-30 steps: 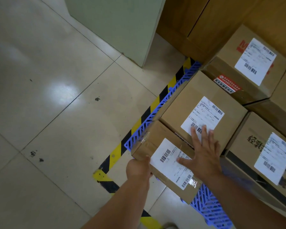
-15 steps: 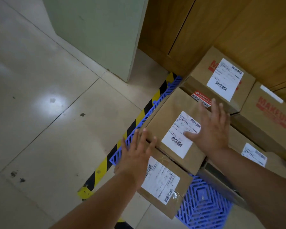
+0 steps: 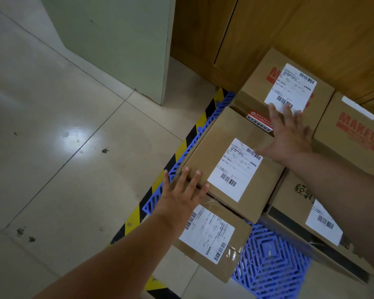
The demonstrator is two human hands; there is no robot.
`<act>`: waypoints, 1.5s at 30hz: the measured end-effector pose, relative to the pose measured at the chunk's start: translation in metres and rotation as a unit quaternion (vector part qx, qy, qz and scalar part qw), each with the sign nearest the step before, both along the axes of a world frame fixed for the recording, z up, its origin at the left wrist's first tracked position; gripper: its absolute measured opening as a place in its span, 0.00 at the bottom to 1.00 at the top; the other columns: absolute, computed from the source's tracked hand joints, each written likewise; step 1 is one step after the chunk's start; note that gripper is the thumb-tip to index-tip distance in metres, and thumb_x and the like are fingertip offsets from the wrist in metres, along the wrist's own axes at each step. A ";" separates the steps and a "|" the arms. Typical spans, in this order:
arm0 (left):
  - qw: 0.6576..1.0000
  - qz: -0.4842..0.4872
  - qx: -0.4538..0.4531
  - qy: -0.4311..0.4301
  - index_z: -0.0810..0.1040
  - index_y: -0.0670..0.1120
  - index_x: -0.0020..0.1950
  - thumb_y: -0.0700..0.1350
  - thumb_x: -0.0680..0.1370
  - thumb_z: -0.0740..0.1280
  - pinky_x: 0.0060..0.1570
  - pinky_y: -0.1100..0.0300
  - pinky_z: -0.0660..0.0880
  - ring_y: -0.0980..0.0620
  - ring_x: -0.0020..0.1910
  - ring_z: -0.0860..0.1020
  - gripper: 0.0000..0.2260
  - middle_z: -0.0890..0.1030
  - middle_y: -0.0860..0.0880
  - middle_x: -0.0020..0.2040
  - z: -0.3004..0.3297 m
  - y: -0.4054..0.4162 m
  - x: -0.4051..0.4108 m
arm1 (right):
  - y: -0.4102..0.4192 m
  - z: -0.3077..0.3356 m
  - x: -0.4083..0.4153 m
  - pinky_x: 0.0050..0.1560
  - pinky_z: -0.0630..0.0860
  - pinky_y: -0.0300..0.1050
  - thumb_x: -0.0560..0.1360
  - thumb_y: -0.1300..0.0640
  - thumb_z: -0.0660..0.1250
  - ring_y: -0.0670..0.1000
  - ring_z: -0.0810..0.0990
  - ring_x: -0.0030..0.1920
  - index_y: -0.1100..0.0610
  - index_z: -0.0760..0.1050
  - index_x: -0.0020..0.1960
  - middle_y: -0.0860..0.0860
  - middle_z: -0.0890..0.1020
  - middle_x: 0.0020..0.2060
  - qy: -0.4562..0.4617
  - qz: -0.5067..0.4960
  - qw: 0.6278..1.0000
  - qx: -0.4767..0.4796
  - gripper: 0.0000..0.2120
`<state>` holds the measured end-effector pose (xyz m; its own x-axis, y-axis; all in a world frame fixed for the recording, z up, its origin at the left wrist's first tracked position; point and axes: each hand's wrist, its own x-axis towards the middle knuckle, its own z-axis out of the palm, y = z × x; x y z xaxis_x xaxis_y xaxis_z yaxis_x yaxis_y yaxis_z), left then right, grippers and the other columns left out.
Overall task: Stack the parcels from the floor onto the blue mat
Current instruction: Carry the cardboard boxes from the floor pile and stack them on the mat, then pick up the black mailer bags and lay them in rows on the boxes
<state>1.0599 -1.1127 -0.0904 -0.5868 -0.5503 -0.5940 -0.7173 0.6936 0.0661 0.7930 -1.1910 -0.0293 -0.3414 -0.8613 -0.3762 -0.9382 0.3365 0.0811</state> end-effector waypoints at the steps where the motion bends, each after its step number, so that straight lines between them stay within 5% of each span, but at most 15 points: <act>1: 1.000 -0.005 -0.005 -0.001 0.22 0.51 0.67 0.52 0.71 0.71 0.64 0.27 0.36 0.36 0.71 0.29 0.54 0.24 0.42 0.70 0.001 0.000 -0.001 | 0.000 0.004 -0.002 0.73 0.46 0.65 0.66 0.43 0.75 0.59 0.39 0.76 0.44 0.36 0.76 0.52 0.40 0.77 -0.008 -0.002 1.000 0.006 0.56; 9: 0.999 0.036 0.001 0.006 0.31 0.51 0.75 0.58 0.74 0.67 0.71 0.34 0.41 0.41 0.75 0.35 0.48 0.33 0.42 0.76 0.050 0.012 -0.008 | 0.070 0.044 0.021 0.76 0.47 0.55 0.70 0.56 0.73 0.55 0.42 0.77 0.50 0.42 0.78 0.53 0.44 0.78 -0.100 -0.002 0.989 -0.111 0.49; 20: 0.923 0.294 0.068 0.239 0.62 0.52 0.74 0.48 0.76 0.66 0.69 0.54 0.63 0.49 0.71 0.62 0.27 0.69 0.52 0.71 0.217 0.036 -0.029 | 0.203 0.173 0.089 0.72 0.46 0.38 0.76 0.57 0.66 0.49 0.46 0.77 0.52 0.53 0.77 0.49 0.48 0.77 -0.224 -0.212 0.941 -0.140 0.34; 29: 0.923 0.280 0.081 0.252 0.69 0.50 0.70 0.43 0.78 0.63 0.65 0.54 0.67 0.49 0.71 0.60 0.20 0.72 0.49 0.67 0.384 0.077 -0.041 | 0.297 0.331 0.095 0.75 0.52 0.42 0.77 0.57 0.64 0.50 0.48 0.77 0.51 0.51 0.77 0.49 0.51 0.77 -0.246 -0.321 0.898 -0.174 0.34; 35: 0.921 0.260 0.136 0.256 0.74 0.53 0.65 0.44 0.76 0.65 0.49 0.54 0.78 0.48 0.59 0.75 0.17 0.76 0.52 0.62 0.459 0.127 -0.063 | 0.396 0.412 0.072 0.71 0.63 0.45 0.77 0.56 0.65 0.50 0.52 0.76 0.50 0.52 0.77 0.48 0.51 0.76 -0.231 -0.432 0.855 -0.173 0.33; 41: 0.928 0.224 0.172 0.242 0.74 0.52 0.66 0.45 0.78 0.64 0.49 0.58 0.74 0.51 0.56 0.76 0.17 0.75 0.49 0.64 0.518 0.202 -0.108 | 0.500 0.468 0.021 0.67 0.65 0.48 0.77 0.57 0.64 0.53 0.54 0.75 0.51 0.52 0.77 0.51 0.51 0.76 -0.194 -0.499 0.826 -0.176 0.33; 45: 0.933 0.193 0.191 0.236 0.74 0.52 0.66 0.44 0.78 0.63 0.40 0.58 0.72 0.50 0.45 0.76 0.16 0.77 0.52 0.58 0.548 0.255 -0.155 | 0.573 0.487 -0.020 0.67 0.65 0.48 0.77 0.57 0.64 0.53 0.54 0.75 0.52 0.52 0.77 0.52 0.51 0.76 -0.186 -0.523 0.813 -0.178 0.33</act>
